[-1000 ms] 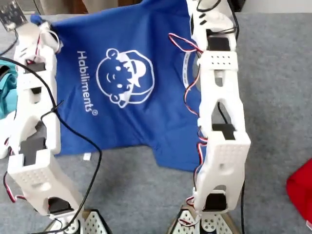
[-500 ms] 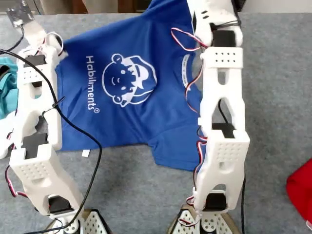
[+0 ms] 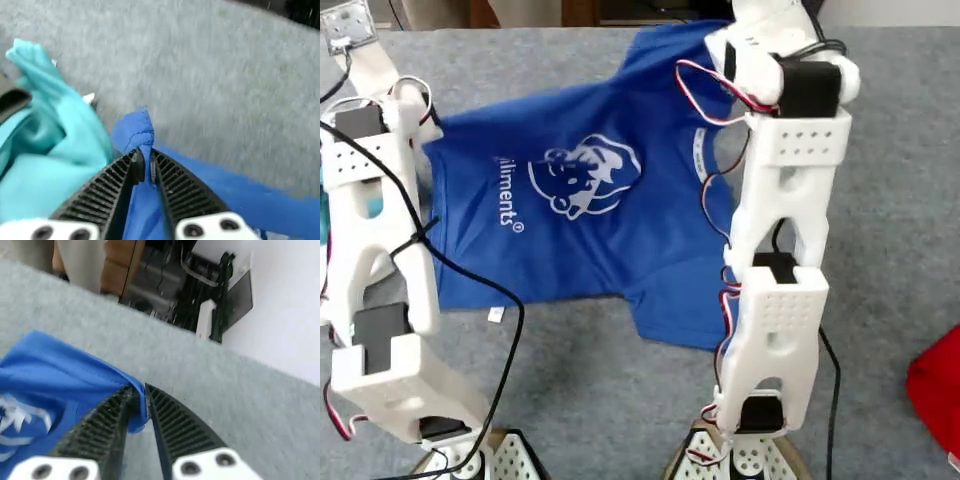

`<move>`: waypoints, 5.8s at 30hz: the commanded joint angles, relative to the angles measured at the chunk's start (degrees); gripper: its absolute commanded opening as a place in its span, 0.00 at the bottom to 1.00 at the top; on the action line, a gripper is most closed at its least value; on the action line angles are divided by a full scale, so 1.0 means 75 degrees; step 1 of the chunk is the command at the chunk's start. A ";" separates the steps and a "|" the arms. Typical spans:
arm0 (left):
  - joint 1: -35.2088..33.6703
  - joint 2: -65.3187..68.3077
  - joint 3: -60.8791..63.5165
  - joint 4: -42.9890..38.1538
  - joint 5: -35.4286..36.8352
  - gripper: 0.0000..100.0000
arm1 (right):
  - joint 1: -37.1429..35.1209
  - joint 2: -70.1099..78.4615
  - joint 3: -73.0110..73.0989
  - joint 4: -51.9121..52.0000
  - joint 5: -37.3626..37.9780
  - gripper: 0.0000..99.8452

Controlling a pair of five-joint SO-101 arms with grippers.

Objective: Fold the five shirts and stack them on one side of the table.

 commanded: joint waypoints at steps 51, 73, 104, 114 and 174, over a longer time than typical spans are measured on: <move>0.0023 -0.2784 0.5568 0.0504 -0.1911 0.02 | 0.0979 -1.0168 1.7389 -0.2661 0.1430 0.00; 0.0012 -0.2784 0.6154 0.0258 -0.2274 0.02 | 0.0709 -1.1270 1.9886 -0.3423 0.1770 0.00; 0.0176 -0.2608 0.2813 0.0281 0.0961 0.12 | 0.0627 -0.9137 1.5525 -0.4489 -0.0445 0.01; 0.0246 -0.0100 0.2626 -0.2168 0.1032 0.02 | 0.0111 -0.3288 1.1059 -0.5345 -0.2450 0.01; -0.0785 0.6207 -0.5075 0.2110 0.1524 0.02 | 0.1248 0.2878 0.3405 -0.2790 -0.1829 0.01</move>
